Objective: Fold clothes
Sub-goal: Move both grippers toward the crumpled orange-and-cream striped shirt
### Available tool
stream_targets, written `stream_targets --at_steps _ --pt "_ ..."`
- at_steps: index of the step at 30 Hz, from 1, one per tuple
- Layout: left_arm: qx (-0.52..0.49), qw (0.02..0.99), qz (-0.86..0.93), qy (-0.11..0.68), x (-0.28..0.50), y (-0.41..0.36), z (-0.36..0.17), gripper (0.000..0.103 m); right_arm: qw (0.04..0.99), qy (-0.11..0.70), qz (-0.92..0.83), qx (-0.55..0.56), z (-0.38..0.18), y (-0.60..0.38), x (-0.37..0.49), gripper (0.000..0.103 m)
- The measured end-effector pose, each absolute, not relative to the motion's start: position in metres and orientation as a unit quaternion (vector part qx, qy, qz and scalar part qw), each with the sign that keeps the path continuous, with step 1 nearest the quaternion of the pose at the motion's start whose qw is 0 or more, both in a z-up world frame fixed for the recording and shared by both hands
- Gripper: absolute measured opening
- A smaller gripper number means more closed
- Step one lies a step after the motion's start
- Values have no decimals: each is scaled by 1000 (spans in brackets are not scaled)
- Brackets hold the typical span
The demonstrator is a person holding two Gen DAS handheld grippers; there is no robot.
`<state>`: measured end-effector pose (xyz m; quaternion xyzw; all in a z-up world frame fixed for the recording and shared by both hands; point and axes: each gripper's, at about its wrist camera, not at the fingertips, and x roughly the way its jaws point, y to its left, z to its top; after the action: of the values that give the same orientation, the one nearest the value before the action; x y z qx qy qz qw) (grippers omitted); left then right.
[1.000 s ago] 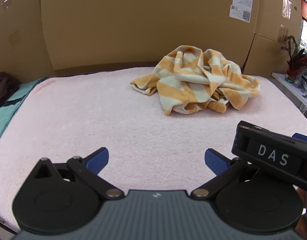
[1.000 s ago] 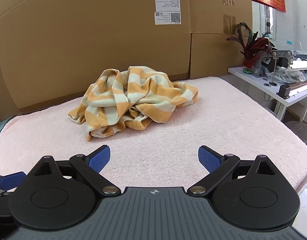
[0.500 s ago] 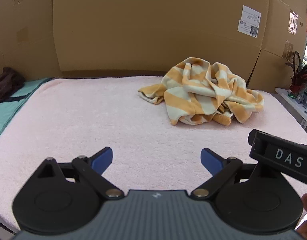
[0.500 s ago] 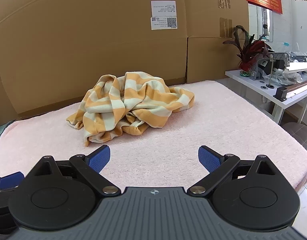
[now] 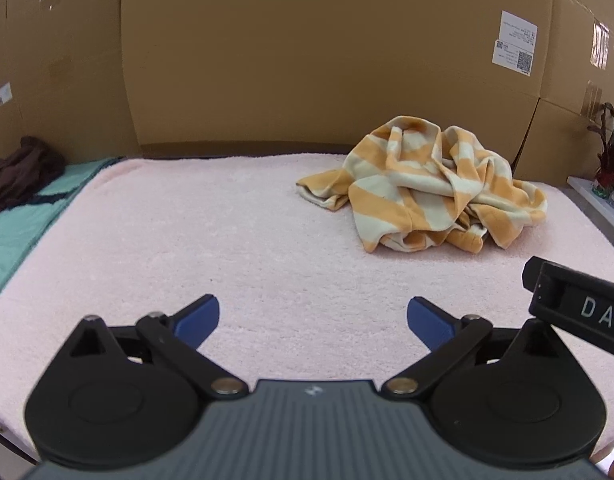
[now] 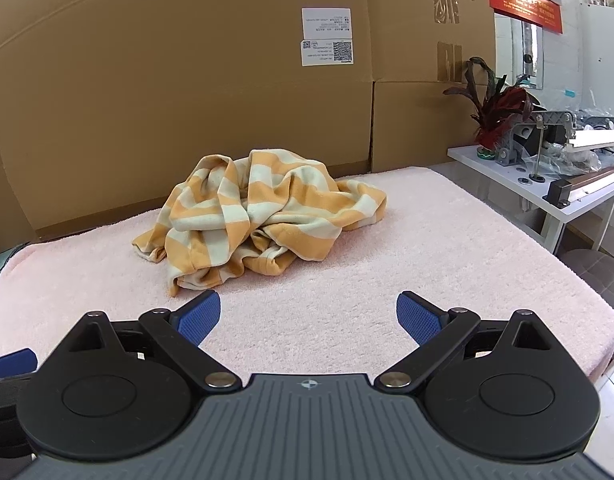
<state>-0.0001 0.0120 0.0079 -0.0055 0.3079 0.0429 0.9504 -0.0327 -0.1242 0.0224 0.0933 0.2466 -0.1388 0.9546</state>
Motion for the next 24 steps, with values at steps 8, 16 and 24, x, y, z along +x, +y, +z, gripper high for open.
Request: stream_targets --at_steps 8,16,24 --pt "-14 950 46 309 2 19 6 102 955 245 -140 88 22 -121 -32 97" --pt "-15 949 47 312 2 20 4 102 956 246 -139 85 21 -119 -32 97" --pt "-15 949 45 311 1 20 4 102 956 244 -140 87 21 -119 -33 97"
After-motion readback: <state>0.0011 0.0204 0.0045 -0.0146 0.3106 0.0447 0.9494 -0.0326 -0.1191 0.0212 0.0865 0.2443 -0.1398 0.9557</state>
